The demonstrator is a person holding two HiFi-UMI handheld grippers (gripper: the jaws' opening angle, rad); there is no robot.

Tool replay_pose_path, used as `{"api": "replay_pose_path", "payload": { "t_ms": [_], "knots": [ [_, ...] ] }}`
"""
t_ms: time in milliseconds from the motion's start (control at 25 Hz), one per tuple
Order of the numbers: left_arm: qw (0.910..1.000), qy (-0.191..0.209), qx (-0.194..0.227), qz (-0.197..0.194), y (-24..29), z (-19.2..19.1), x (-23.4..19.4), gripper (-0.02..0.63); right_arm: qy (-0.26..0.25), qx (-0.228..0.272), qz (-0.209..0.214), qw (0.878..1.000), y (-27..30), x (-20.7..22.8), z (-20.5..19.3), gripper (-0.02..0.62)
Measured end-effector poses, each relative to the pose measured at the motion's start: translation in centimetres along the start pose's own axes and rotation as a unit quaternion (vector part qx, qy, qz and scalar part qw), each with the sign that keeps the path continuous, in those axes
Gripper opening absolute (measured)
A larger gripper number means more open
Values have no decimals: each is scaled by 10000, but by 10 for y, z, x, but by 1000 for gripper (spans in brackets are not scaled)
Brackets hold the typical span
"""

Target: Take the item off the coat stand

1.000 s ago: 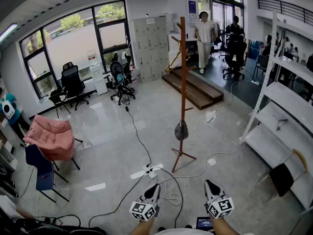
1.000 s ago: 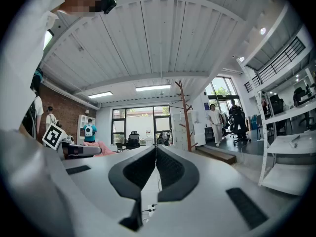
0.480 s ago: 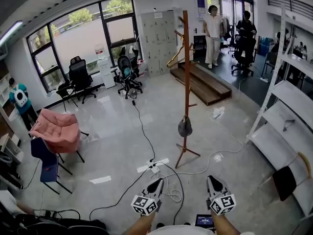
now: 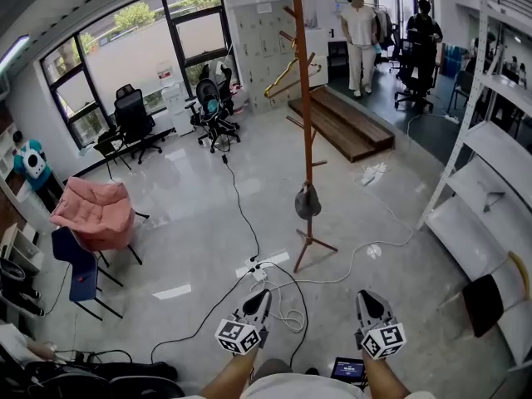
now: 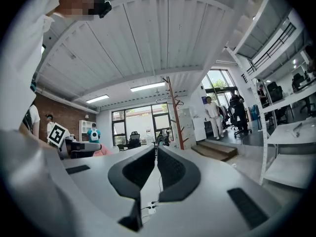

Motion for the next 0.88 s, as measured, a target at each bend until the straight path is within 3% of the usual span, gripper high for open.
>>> {"api": "replay_pose_path", "payload": {
  "t_ms": [360,640,880],
  "knots": [
    [9998,-120,-145,-17,51,-25,-12,9,-22,-103,-53,9999,25,45,-11,28],
    [9994,-311,-130,-50,131,-43,-48,9,-80,-236,-66,9997,91,92,-19,26],
    [9987,-507,-95,-18,211,-41,-105,9,-51,-433,-84,9990,178,130,-25,28]
  ]
}}
Point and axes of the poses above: the fingertips, and each gripper's own axes: y forward along the fingers, x to its right, z out of its top, the point moved 3 cm from there along -y, backward along the fingers, and after that the axes turned 5 degrees about x, right-handed, at the moved point
